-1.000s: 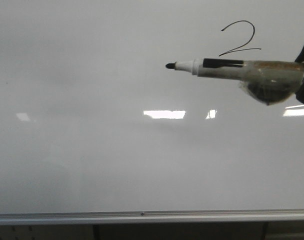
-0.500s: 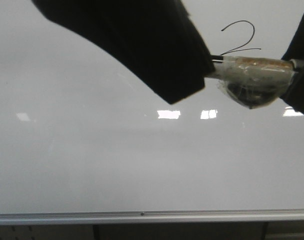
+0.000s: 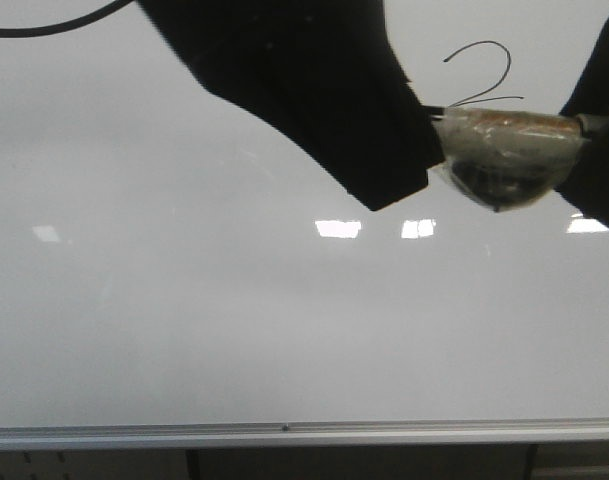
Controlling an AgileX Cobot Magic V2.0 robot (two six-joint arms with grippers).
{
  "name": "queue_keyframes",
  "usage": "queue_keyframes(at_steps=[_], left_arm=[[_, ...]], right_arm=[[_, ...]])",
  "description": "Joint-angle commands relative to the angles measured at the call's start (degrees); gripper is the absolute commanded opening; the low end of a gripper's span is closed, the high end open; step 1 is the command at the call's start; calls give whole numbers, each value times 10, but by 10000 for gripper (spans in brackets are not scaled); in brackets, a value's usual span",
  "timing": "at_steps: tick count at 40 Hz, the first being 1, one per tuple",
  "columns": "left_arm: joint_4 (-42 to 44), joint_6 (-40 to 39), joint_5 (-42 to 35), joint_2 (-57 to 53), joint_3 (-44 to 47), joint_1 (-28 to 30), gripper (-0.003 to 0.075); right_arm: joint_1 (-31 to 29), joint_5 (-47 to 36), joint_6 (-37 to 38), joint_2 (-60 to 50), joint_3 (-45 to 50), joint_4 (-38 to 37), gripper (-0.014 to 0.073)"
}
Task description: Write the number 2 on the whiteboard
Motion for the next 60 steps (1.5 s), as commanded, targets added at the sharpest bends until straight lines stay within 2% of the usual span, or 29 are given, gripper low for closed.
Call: queue_keyframes(at_steps=[1,4,10,14,20,24,28,32,35,43,47,52,60], left_arm=[[-17,0,-27,-18,-19,-4,77],[-17,0,-27,-18,-19,-4,47],[-17,-1,-27,-18,-19,-4,41],[-15,-6,-26,-20,-19,-4,41],[18,-41,-14,-35,-19,3,41],[81,-98,-11,-55,-19,15,41],[156,-183,-10,-80,-19,34,41],[247,-332,-7,-111,-19,67,41],[310,-426,13,-134,-18,96,41],[420,-544,-4,-214,43,187,41],[437,-593,-69,-249,100,253,41],[419,-659,-200,-264,175,340,41],[361,-661,-396,-241,266,412,41]], right_arm=[[0,-13,-7,-12,-19,22,87],[0,-13,-7,-12,-19,22,183],[-3,-17,-7,-12,-19,21,476],[-14,-18,-7,-17,-19,21,561],[-72,-21,16,-51,-19,-7,561],[-130,-30,56,-84,-19,-46,561],[-195,-37,90,-112,-19,-76,561],[-245,-44,112,-130,-19,-78,561],[-264,-44,112,-136,-19,-78,561],[-269,-45,112,-137,-18,-77,561],[-269,-46,112,-137,-18,-76,561],[-269,-51,112,-137,-18,-75,561],[-269,-55,112,-137,-18,-74,561]])
